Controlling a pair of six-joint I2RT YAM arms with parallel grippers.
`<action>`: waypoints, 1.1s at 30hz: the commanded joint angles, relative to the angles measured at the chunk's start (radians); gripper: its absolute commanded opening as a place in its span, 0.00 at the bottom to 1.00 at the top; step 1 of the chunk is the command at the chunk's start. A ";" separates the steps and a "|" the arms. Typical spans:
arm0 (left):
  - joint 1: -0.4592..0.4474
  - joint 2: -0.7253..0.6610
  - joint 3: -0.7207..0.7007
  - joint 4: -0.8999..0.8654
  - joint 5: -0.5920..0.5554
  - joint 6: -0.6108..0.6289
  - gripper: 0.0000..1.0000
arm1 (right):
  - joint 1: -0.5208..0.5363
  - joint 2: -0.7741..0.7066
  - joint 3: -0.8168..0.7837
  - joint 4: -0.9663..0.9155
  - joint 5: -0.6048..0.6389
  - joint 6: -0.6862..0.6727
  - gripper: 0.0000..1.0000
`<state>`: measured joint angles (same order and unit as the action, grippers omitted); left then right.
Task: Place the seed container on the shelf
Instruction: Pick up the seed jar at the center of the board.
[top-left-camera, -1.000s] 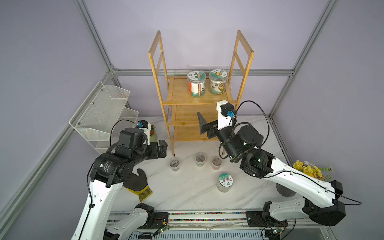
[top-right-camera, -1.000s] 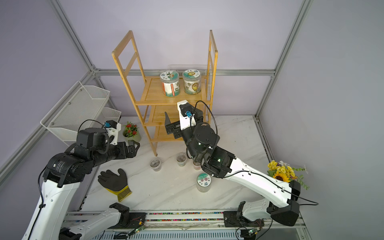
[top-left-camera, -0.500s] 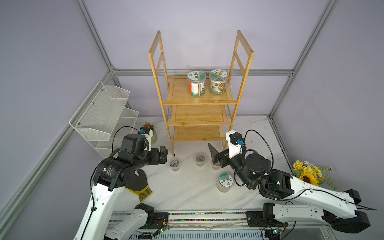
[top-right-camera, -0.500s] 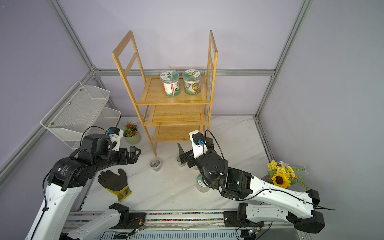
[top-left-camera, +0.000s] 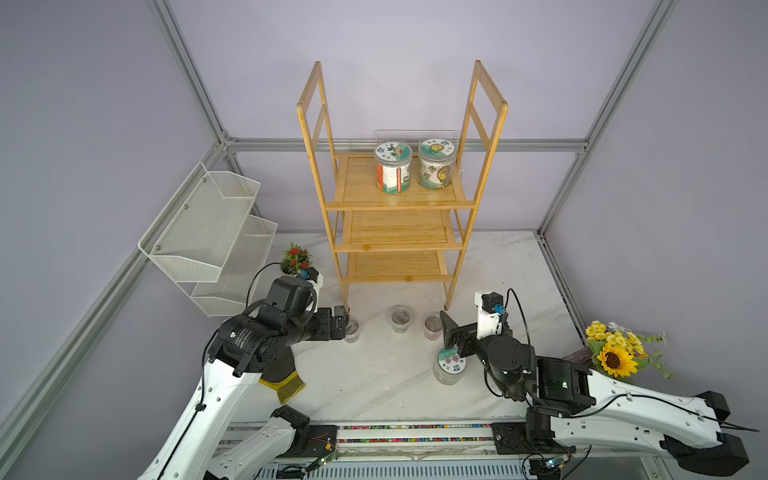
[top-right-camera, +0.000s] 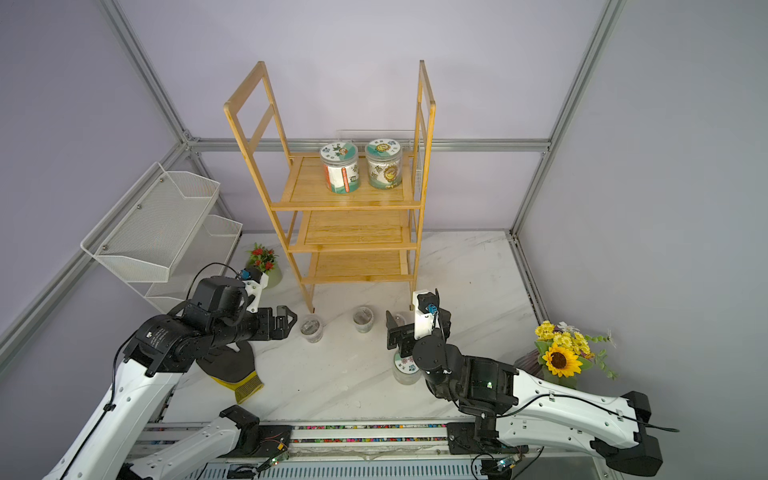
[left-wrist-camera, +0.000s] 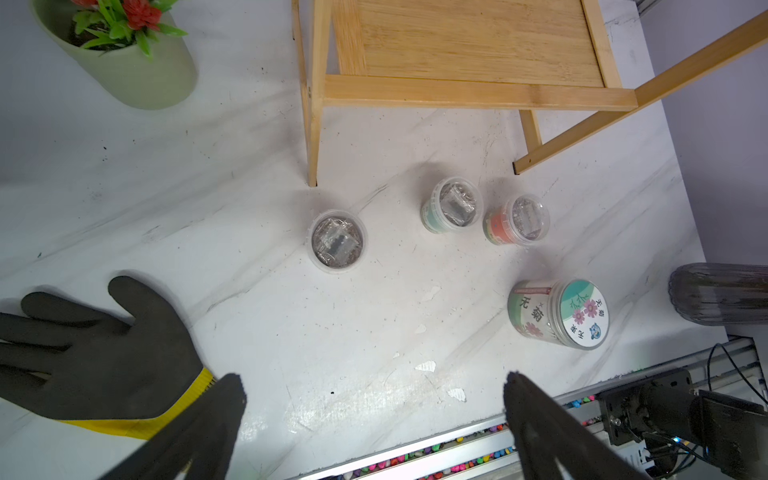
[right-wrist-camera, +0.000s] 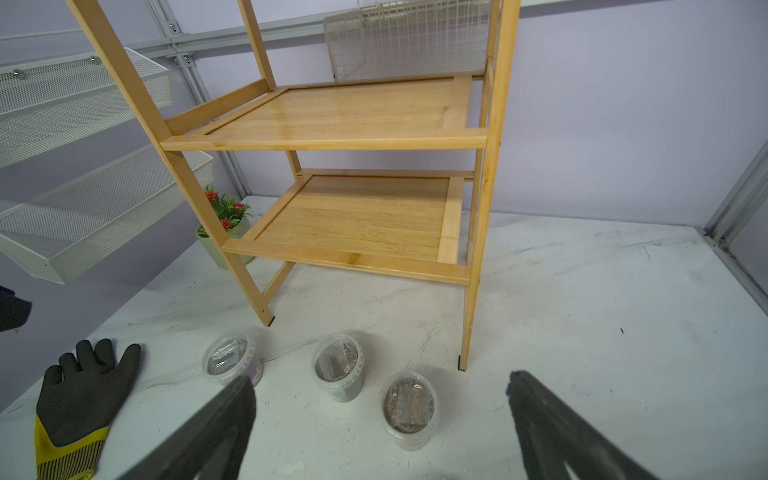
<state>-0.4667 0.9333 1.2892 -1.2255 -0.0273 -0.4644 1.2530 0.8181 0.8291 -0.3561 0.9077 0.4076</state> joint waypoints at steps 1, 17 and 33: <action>-0.082 0.011 -0.012 0.061 -0.061 -0.066 0.98 | 0.008 -0.048 -0.029 -0.051 0.043 0.126 0.97; -0.486 0.229 -0.006 0.178 -0.201 -0.170 0.98 | 0.006 -0.110 0.054 -0.595 0.142 0.837 0.95; -0.715 0.683 0.255 0.218 -0.081 -0.091 1.00 | 0.006 -0.145 0.134 -0.875 0.096 1.166 0.93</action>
<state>-1.1660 1.5860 1.4883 -1.0325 -0.1471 -0.5819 1.2533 0.6903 0.9421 -1.1648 1.0023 1.5173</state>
